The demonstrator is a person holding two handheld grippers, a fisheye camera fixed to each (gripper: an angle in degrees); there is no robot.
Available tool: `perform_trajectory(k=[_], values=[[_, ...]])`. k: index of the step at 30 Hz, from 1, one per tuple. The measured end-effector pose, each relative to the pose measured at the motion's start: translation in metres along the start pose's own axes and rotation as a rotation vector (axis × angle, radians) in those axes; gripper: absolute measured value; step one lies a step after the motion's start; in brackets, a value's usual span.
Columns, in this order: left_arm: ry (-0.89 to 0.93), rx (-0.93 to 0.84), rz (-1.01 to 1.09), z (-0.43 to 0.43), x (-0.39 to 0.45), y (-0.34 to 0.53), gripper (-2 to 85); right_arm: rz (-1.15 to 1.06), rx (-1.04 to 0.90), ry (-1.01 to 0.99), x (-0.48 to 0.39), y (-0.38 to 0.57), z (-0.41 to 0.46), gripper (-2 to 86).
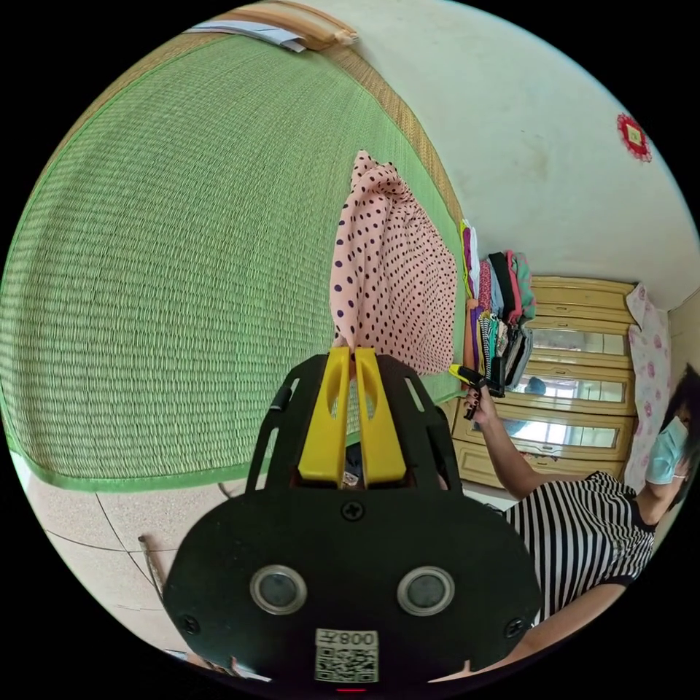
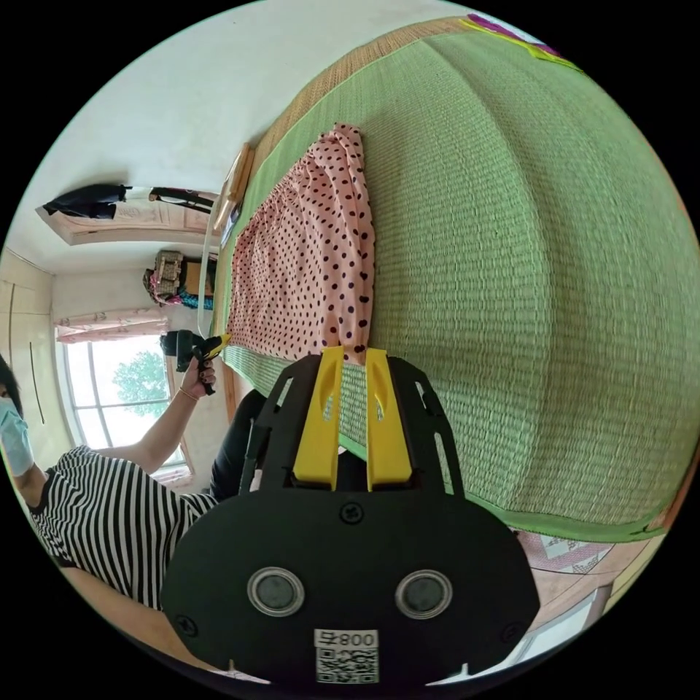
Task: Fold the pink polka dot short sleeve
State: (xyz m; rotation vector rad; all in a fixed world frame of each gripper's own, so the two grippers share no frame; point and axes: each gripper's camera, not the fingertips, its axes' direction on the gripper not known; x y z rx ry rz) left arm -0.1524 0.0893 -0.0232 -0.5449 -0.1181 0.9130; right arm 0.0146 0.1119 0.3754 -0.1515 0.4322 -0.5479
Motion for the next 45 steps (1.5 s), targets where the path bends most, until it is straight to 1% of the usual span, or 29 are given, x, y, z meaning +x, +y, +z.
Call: perform_trajectory(k=[7,12,16,19,21,23,25,27,29,30,32,33,35,36,38,40,42,45], values=[[-0.050,-0.014,0.001,0.024,-0.046,0.029,1.0,-0.052,-0.050,-0.053,-0.013,0.024,-0.015,0.9],[-0.042,-0.005,-0.061,0.060,-0.096,0.060,1.2,-0.058,-0.097,-0.058,-0.021,0.047,-0.006,0.4],[-0.051,0.051,-0.077,0.086,-0.126,0.087,1.6,-0.037,-0.064,-0.098,-0.023,0.059,-0.010,0.3],[-0.139,0.118,-0.084,0.096,-0.135,0.109,1.8,-0.056,-0.045,-0.091,-0.032,0.065,-0.021,0.2],[-0.153,0.159,-0.048,0.105,-0.134,0.122,2.0,-0.067,-0.028,-0.093,-0.038,0.068,-0.028,0.2],[-0.133,0.194,0.058,0.128,-0.118,0.136,2.3,-0.079,-0.012,-0.103,-0.044,0.070,-0.034,0.2],[-0.093,0.177,0.159,0.158,-0.098,0.141,2.9,-0.092,0.006,-0.121,-0.052,0.072,-0.039,0.2],[-0.056,0.133,0.281,0.201,-0.070,0.145,3.9,-0.096,0.012,-0.130,-0.058,0.071,-0.040,0.2],[-0.017,0.022,0.460,0.275,-0.026,0.150,6.1,-0.100,0.013,-0.132,-0.063,0.070,-0.039,0.2],[-0.013,-0.008,0.506,0.295,-0.013,0.153,6.7,-0.105,0.013,-0.135,-0.066,0.069,-0.039,0.2],[-0.047,-0.142,0.694,0.377,0.035,0.165,8.6,-0.114,0.013,-0.142,-0.070,0.067,-0.040,0.2],[-0.063,-0.164,0.737,0.396,0.045,0.169,9.1,-0.119,0.016,-0.142,-0.073,0.066,-0.041,0.3],[-0.153,-0.208,0.888,0.461,0.078,0.186,9.9,-0.123,0.019,-0.140,-0.075,0.064,-0.042,0.3],[-0.190,-0.212,0.925,0.475,0.084,0.191,9.9,-0.125,0.022,-0.144,-0.076,0.063,-0.043,0.4],[-0.379,-0.210,1.010,0.528,0.096,0.204,9.4,-0.135,0.021,-0.158,-0.079,0.061,-0.043,0.4],[-0.471,-0.206,1.042,0.558,0.094,0.211,7.1,-0.153,0.007,-0.146,-0.083,0.057,-0.040,0.5],[-0.496,-0.219,1.049,0.579,0.084,0.216,3.1,-0.163,-0.011,-0.139,-0.084,0.053,-0.036,0.6],[-0.444,-0.215,0.998,0.594,0.061,0.217,1.5,-0.178,-0.019,-0.136,-0.081,0.047,-0.030,1.0]])
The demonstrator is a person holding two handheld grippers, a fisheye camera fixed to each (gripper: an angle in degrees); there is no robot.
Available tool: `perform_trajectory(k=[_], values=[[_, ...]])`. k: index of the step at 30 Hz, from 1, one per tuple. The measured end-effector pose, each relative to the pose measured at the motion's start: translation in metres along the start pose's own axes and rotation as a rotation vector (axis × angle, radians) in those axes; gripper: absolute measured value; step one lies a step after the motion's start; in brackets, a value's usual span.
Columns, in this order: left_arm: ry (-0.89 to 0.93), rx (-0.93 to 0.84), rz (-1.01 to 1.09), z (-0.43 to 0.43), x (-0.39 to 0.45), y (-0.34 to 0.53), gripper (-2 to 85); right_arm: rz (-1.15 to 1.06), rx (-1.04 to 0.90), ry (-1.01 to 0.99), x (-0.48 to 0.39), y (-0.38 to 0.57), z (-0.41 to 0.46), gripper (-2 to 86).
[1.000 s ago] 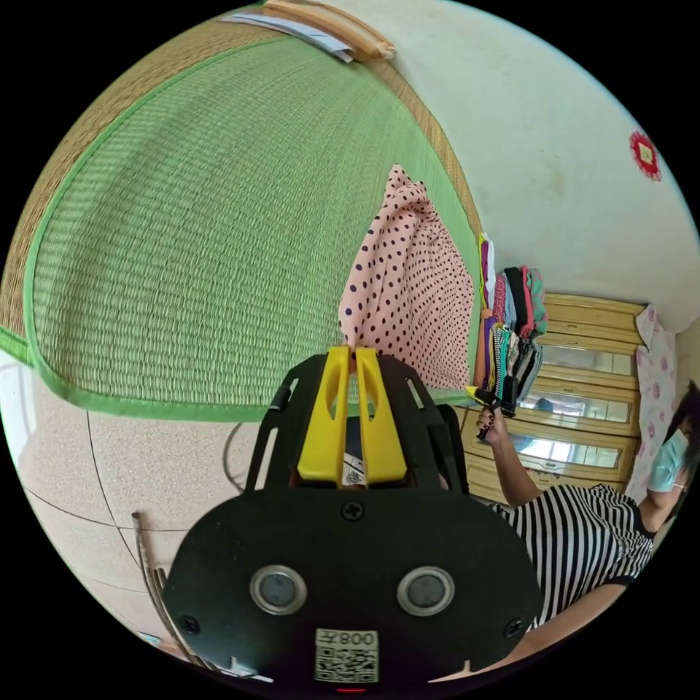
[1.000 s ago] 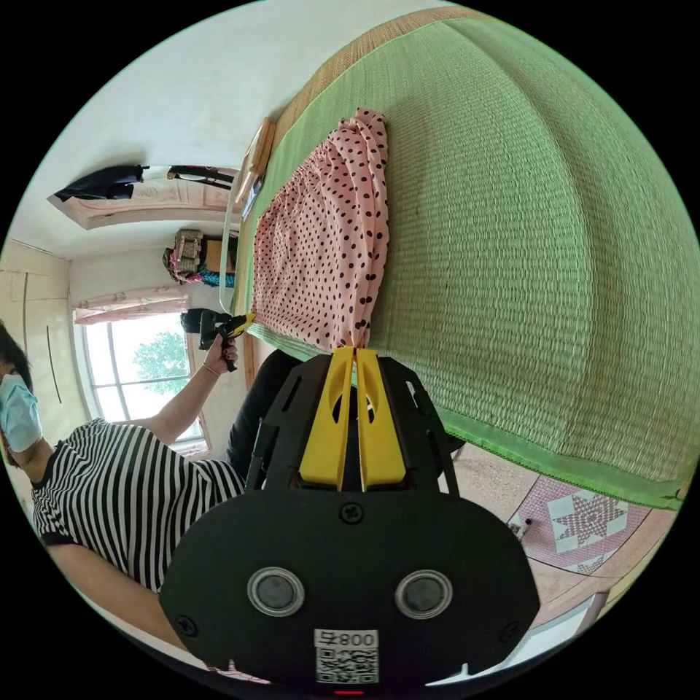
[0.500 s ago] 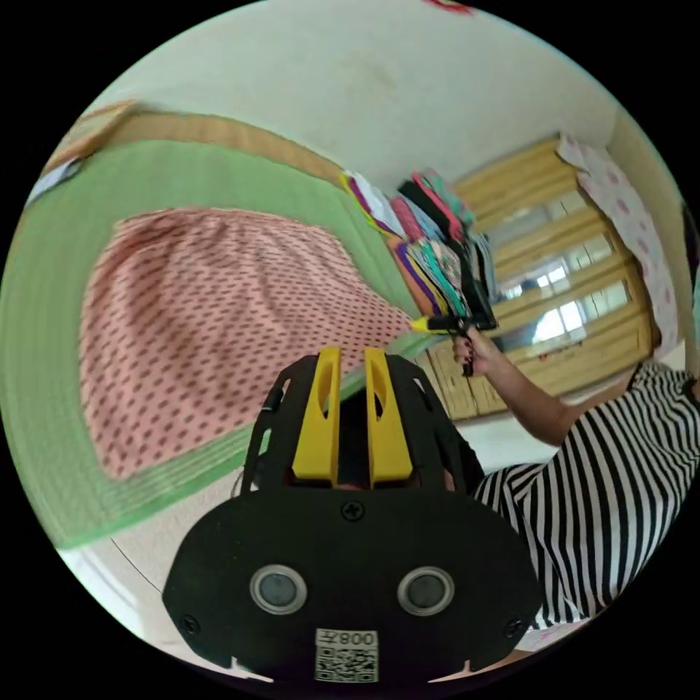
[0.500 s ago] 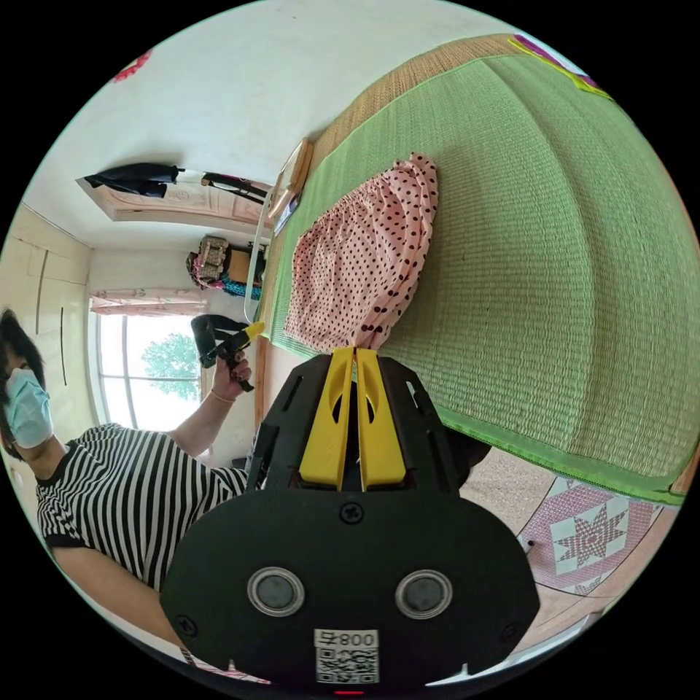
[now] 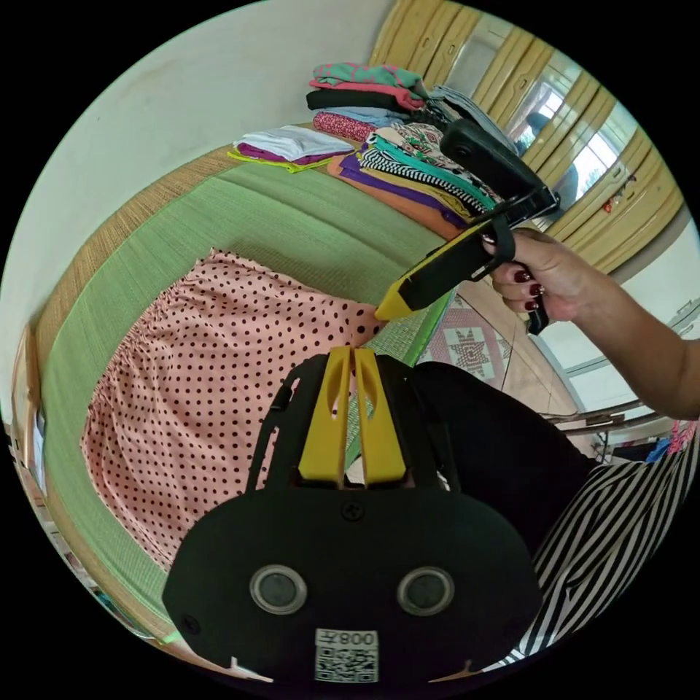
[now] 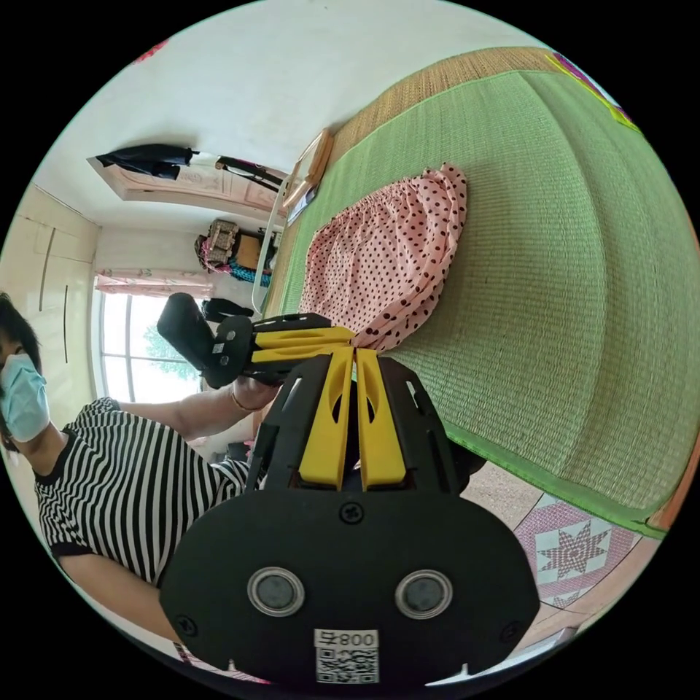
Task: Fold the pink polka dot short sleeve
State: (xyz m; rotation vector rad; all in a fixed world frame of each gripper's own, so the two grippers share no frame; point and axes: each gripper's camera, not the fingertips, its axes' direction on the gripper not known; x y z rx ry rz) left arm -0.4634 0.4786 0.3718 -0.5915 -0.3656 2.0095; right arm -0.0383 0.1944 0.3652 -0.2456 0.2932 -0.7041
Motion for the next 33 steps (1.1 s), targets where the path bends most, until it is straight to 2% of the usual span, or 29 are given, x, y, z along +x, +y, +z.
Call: perform_trajectory(k=[7,16,23,26,29,33], values=[[0.096,0.021,-0.093,0.049,-0.012,0.033,0.7,0.072,0.148,0.070,0.052,-0.039,-0.013,7.1],[0.168,0.001,-0.094,0.094,-0.012,0.044,0.7,0.073,0.103,0.236,0.087,-0.175,0.041,12.9],[0.215,0.000,-0.093,0.104,-0.020,0.046,0.6,0.105,0.075,0.355,0.109,-0.232,0.079,11.2],[0.229,0.001,-0.091,0.100,-0.022,0.048,0.6,0.076,0.064,0.282,0.115,-0.242,0.088,9.8],[0.243,-0.003,-0.097,0.093,-0.025,0.050,0.6,0.080,0.064,0.324,0.122,-0.248,0.102,8.0],[0.258,0.010,-0.112,0.073,-0.031,0.053,0.6,0.115,0.098,0.259,0.148,-0.252,0.106,4.1]])
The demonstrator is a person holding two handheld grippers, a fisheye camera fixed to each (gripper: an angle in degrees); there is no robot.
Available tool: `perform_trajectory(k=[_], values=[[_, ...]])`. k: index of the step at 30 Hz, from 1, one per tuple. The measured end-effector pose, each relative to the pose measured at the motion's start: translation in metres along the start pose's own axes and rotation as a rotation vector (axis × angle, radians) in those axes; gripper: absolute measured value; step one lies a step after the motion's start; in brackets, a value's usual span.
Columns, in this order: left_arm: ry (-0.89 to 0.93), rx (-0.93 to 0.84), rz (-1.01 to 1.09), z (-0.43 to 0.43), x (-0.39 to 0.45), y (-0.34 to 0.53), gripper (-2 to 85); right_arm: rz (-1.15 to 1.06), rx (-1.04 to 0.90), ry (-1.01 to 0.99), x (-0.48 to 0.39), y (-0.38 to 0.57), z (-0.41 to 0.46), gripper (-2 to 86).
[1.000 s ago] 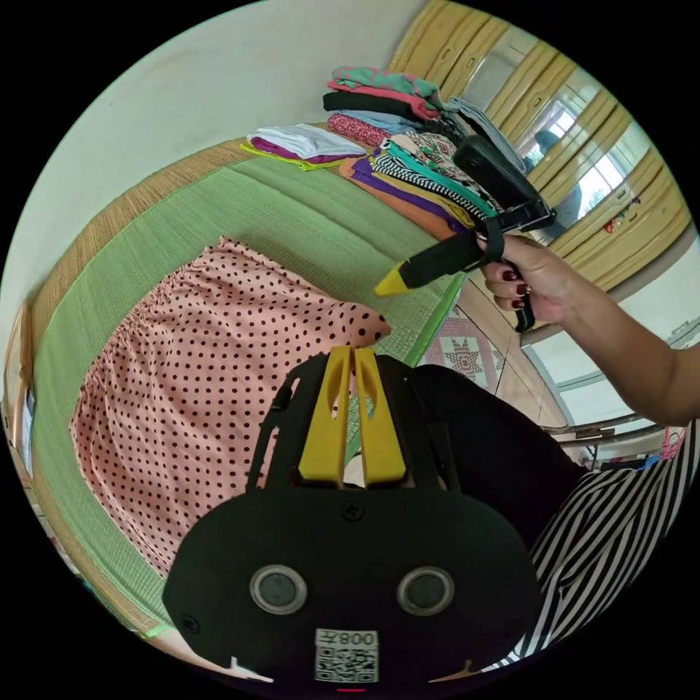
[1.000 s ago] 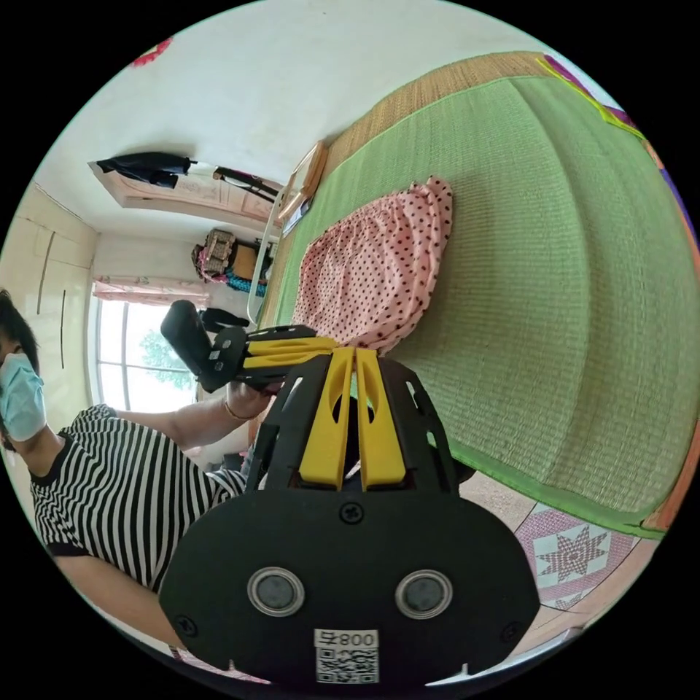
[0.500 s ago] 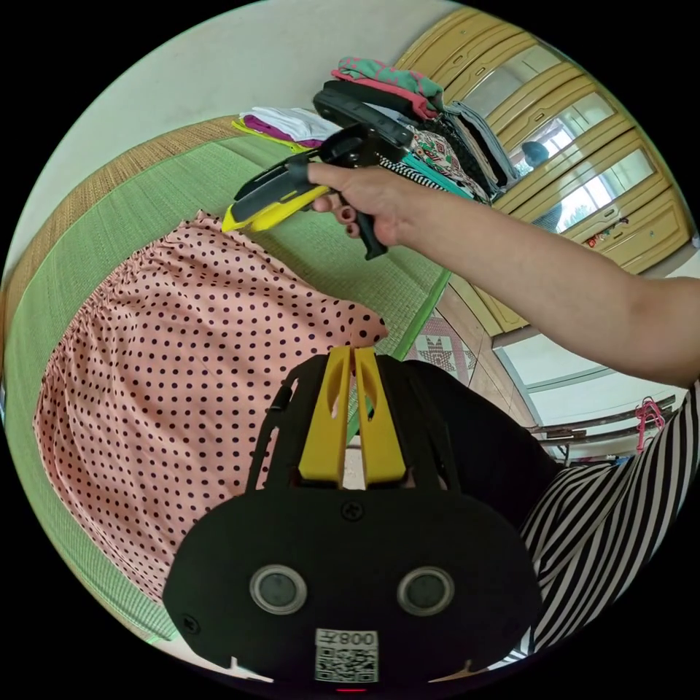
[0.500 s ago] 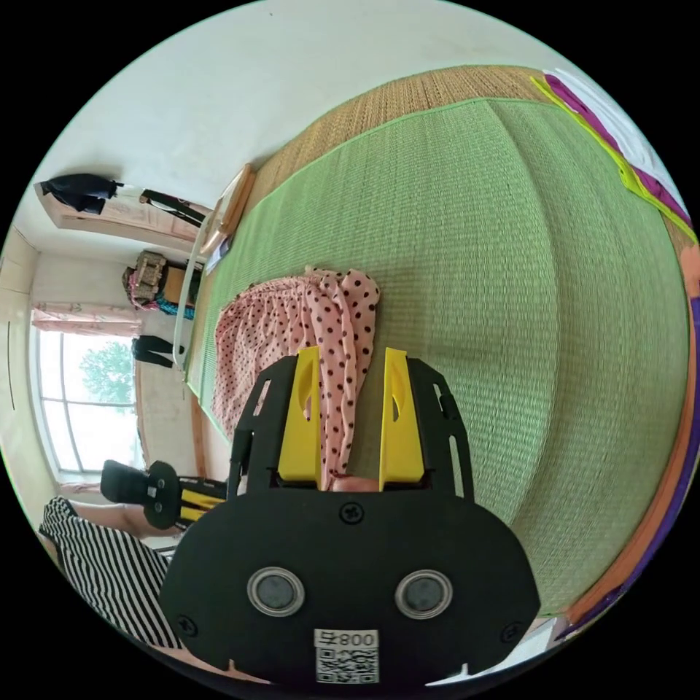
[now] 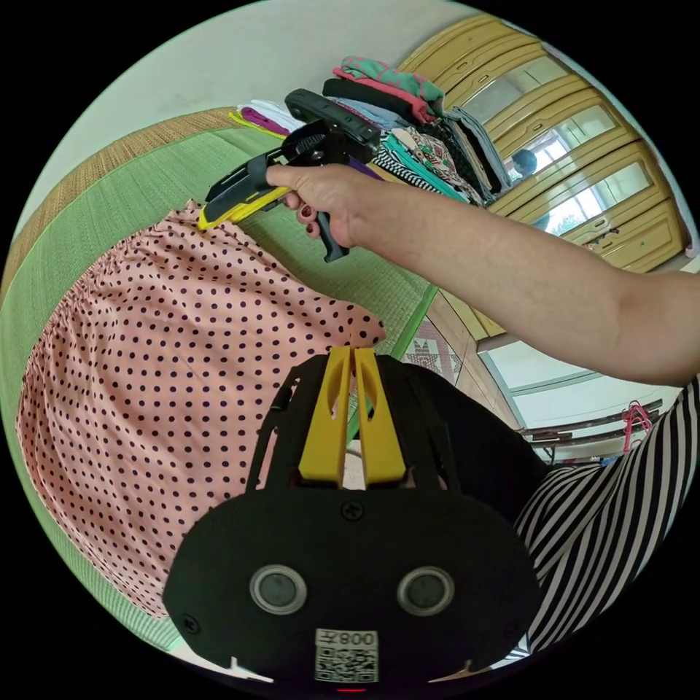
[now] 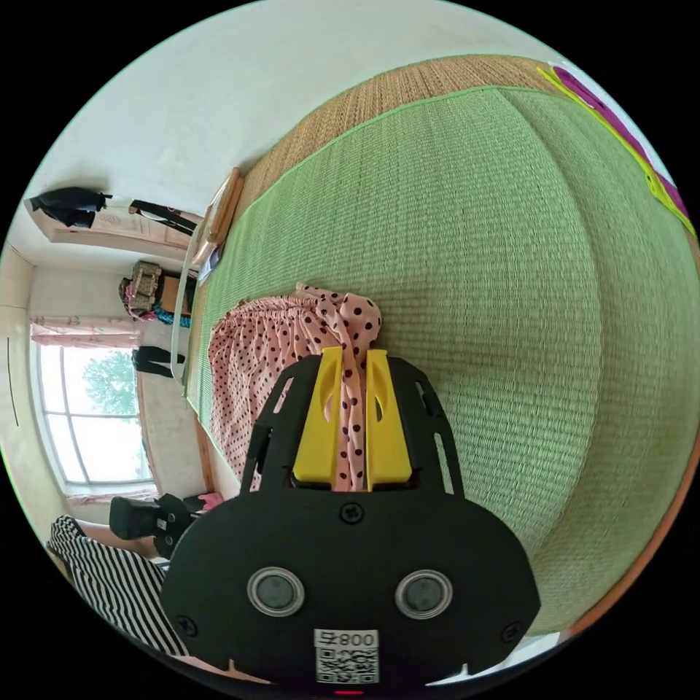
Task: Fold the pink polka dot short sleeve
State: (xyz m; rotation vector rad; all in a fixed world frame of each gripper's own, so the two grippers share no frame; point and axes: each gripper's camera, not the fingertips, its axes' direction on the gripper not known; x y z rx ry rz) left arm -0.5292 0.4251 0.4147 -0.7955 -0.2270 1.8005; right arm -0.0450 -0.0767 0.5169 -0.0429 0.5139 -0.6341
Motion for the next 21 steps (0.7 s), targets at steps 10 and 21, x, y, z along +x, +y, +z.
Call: perform_trajectory(k=[10,21], values=[[0.081,0.049,0.007,-0.085,0.018,0.002,0.6,0.008,0.076,-0.055,0.037,0.006,-0.015,1.0],[0.188,0.262,-0.094,-0.283,0.007,0.046,0.5,-0.003,0.121,-0.126,0.024,-0.006,-0.002,0.9]])
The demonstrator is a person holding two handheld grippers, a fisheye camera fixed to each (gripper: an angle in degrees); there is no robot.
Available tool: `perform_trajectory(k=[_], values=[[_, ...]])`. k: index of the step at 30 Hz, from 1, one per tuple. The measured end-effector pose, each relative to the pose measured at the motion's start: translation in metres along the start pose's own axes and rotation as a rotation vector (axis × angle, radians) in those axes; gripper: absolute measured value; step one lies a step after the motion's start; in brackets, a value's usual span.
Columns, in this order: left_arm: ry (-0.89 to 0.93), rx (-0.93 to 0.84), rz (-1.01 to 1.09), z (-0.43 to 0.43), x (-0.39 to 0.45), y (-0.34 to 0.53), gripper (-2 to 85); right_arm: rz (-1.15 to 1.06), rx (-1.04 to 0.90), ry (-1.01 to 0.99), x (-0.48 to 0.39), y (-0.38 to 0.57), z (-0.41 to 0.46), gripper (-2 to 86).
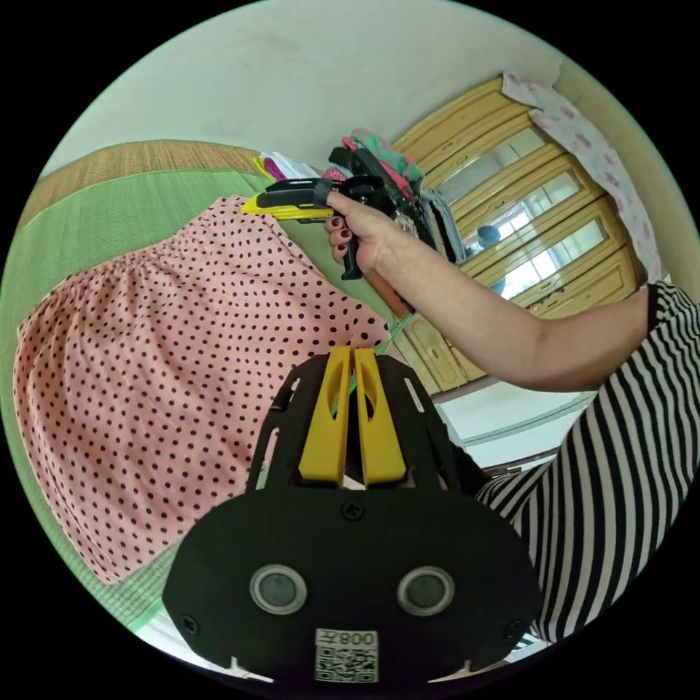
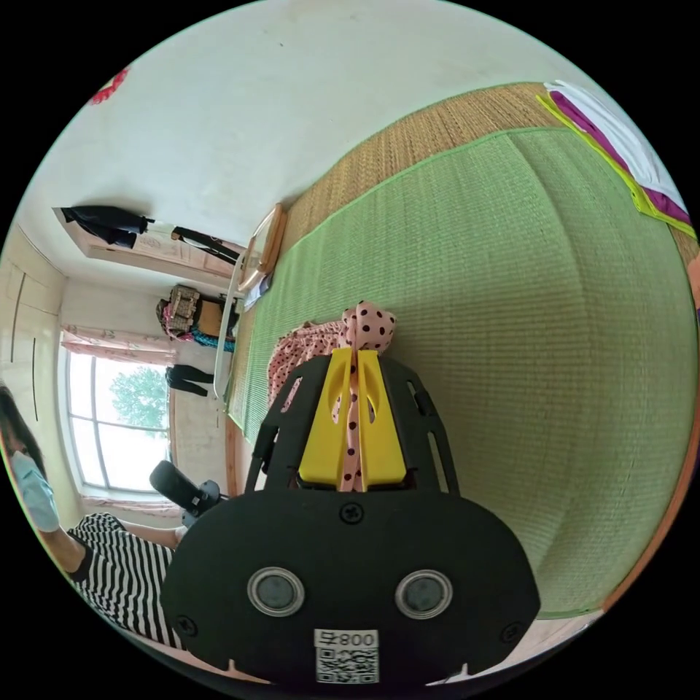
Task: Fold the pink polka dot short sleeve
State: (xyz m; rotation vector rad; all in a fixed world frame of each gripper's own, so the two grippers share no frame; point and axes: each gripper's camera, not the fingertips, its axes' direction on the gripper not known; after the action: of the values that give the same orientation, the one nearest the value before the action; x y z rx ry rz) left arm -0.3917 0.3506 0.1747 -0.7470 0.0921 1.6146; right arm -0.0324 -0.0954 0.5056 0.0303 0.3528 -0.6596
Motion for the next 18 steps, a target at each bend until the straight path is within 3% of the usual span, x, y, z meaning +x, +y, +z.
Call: perform_trajectory(k=[11,18], values=[[0.115,0.400,-0.416,-0.270,-0.044,0.093,0.6,-0.097,-0.021,-0.069,-0.075,-0.031,0.108,0.8],[0.115,0.467,-0.571,-0.368,-0.059,0.128,0.6,-0.145,-0.132,0.003,-0.104,-0.049,0.235,0.9]])
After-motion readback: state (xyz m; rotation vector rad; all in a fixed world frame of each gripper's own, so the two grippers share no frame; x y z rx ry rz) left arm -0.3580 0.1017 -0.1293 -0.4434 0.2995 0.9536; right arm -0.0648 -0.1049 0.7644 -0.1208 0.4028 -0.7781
